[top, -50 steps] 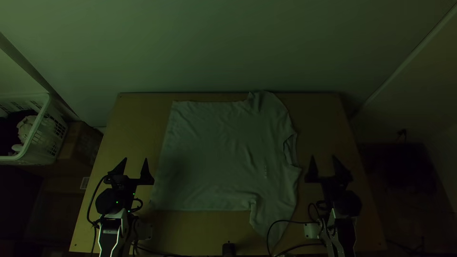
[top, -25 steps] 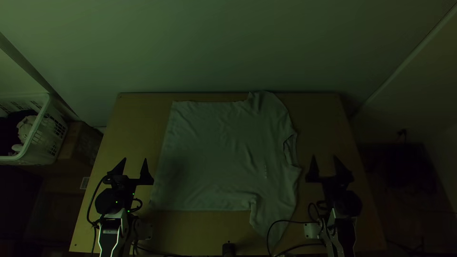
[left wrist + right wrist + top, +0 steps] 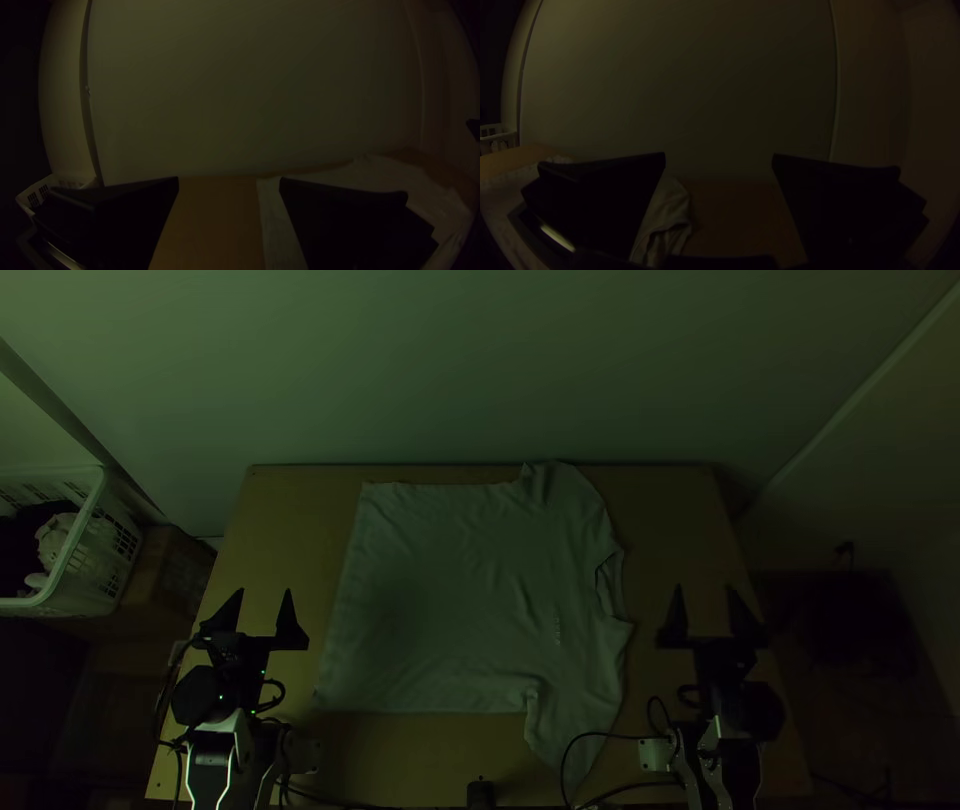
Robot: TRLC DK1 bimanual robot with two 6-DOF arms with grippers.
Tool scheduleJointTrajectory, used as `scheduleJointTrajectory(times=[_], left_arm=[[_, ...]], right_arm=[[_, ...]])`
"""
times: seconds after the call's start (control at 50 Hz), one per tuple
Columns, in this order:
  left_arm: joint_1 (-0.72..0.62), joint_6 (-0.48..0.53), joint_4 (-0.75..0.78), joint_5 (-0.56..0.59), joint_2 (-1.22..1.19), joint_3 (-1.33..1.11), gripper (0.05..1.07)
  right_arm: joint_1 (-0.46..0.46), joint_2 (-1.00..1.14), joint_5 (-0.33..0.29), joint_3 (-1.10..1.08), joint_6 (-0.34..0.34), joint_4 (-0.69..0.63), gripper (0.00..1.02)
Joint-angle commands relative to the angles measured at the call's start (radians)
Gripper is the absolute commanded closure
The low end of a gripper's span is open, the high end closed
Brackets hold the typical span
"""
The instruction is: Fold the t-shirt
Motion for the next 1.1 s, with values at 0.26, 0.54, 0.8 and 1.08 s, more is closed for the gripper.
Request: scheduleJointTrajectory(times=[0.26, 0.54, 0.8, 1.08], left_arm=[[0.003, 0.010, 0.067, -0.001, 0.266, 0.232, 0.10], [-0.006, 0.007, 0.099, -0.001, 0.489, 0.411, 0.10], [-0.040, -0.013, 0.084, -0.008, 0.716, 0.624, 0.10], [-0.099, -0.025, 0.049, -0.051, 0.928, 0.810, 0.10]], right_arm=[[-0.005, 0.326, 0.003, 0.275, -0.060, 0.091, 0.04], [-0.005, 0.540, 0.003, 0.413, -0.063, 0.168, 0.04], [0.001, 0.759, 0.001, 0.585, -0.047, 0.165, 0.04], [0.008, 0.983, -0.001, 0.755, -0.044, 0.171, 0.04]])
